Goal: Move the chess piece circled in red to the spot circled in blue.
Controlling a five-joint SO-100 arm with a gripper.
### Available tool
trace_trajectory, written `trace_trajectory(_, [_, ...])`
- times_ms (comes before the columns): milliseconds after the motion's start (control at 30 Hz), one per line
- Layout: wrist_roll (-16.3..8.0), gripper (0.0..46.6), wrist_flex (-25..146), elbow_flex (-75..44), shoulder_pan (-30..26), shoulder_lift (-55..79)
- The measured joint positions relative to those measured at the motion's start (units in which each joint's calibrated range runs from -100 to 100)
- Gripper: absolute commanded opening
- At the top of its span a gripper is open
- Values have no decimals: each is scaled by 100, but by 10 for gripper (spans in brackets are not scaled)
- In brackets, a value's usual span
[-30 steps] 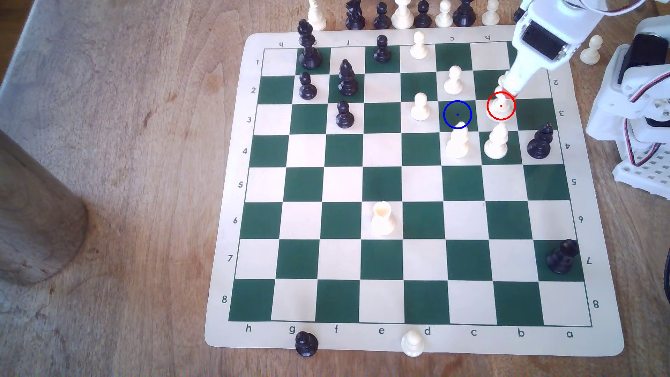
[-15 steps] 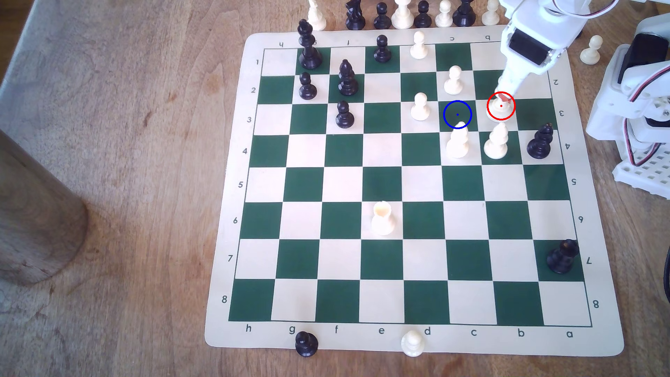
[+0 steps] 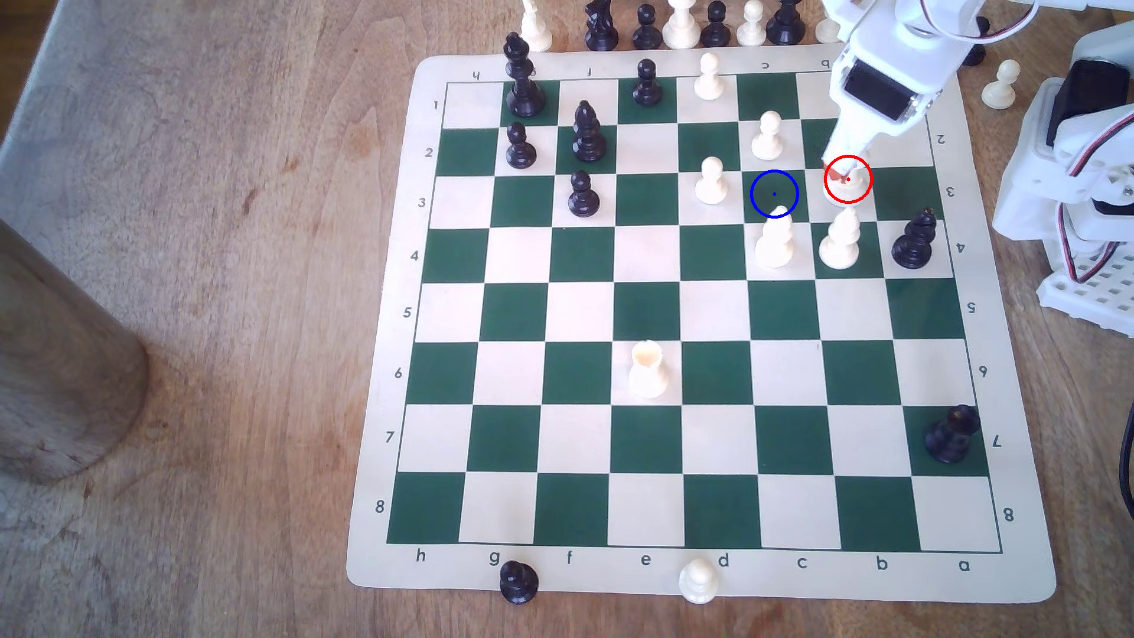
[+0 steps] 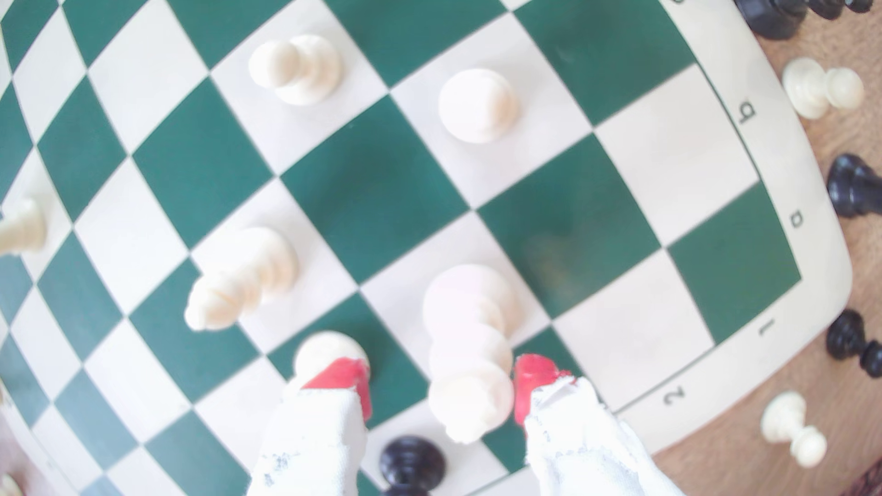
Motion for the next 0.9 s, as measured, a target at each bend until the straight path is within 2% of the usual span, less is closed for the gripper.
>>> trace_trajectory(267, [-39, 136, -48, 0, -74, 34])
trace_trajectory(333, [-39, 98, -72, 0, -74, 34])
trace_trajectory(367, [-39, 46, -80, 0, -74, 34])
trace_trajectory(433, [-39, 2, -80, 0, -74, 34])
trace_trajectory(900, [-49, 2, -80, 0, -74, 34])
